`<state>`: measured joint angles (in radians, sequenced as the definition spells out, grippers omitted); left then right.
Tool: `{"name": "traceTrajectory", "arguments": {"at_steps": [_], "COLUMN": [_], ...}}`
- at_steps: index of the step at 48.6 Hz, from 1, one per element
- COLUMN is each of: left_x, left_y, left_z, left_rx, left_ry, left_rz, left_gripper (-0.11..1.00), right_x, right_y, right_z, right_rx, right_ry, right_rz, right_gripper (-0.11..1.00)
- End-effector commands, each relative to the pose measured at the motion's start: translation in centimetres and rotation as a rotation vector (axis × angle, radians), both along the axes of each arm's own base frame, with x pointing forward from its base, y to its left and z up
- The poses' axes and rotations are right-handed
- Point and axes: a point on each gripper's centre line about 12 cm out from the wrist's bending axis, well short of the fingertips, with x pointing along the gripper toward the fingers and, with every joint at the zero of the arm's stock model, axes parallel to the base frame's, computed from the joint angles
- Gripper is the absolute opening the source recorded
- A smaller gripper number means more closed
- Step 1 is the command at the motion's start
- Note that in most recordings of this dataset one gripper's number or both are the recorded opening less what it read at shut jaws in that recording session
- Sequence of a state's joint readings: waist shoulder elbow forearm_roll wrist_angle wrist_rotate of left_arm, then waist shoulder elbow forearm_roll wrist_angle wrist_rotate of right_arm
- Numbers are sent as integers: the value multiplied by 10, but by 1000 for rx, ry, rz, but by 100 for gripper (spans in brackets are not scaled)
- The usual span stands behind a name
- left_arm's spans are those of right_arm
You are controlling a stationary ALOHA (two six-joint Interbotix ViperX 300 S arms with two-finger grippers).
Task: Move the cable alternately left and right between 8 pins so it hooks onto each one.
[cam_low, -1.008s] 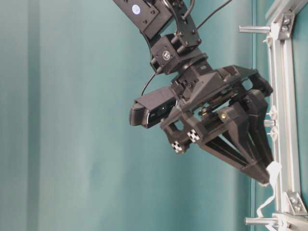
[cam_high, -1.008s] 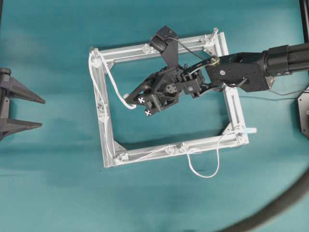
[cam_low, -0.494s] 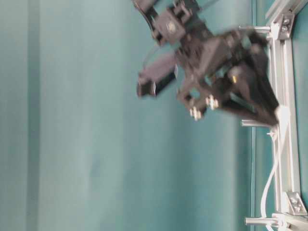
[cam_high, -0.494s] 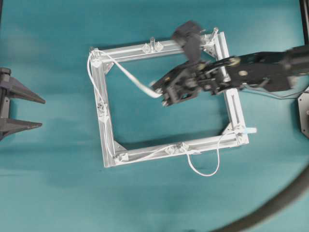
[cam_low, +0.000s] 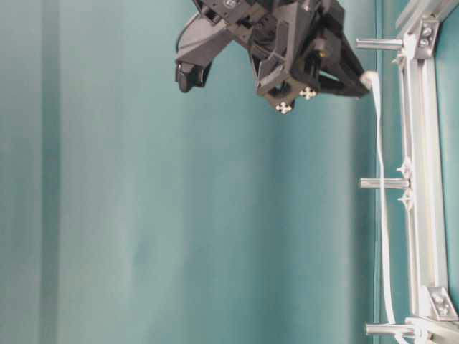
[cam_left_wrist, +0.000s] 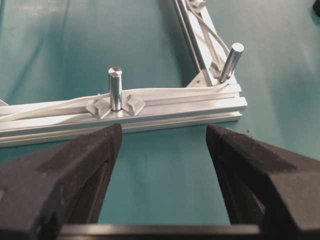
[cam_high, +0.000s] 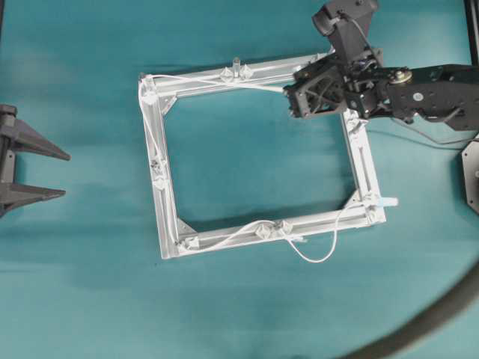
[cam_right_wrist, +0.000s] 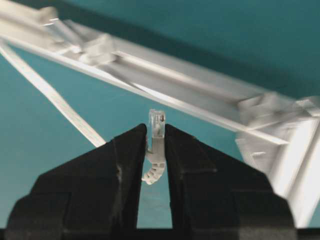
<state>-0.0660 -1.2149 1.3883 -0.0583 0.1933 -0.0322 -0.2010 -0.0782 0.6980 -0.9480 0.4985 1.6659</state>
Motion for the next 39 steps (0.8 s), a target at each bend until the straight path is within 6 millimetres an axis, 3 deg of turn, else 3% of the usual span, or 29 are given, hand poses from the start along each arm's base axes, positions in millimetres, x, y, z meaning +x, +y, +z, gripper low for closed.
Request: {"name": "traceTrajectory", "arguments": {"at_steps": [1, 14, 39], "left_x": [2, 2, 2], "left_y": [-1, -1, 0], "left_z": [5, 5, 5], "left_rx": [-2, -2, -2], "left_ry": [-15, -15, -15], "left_rz": [-3, -3, -1], "left_gripper": [72, 72, 72], "right_x": [-8, -40, -56], "right_y": [-5, -22, -42], "right_z": [17, 27, 20], "right_rx": [-47, -155, -501], "right_ry": [7, 127, 350], "right_rz": [-29, -99, 90], "right_gripper": [14, 14, 14]}}
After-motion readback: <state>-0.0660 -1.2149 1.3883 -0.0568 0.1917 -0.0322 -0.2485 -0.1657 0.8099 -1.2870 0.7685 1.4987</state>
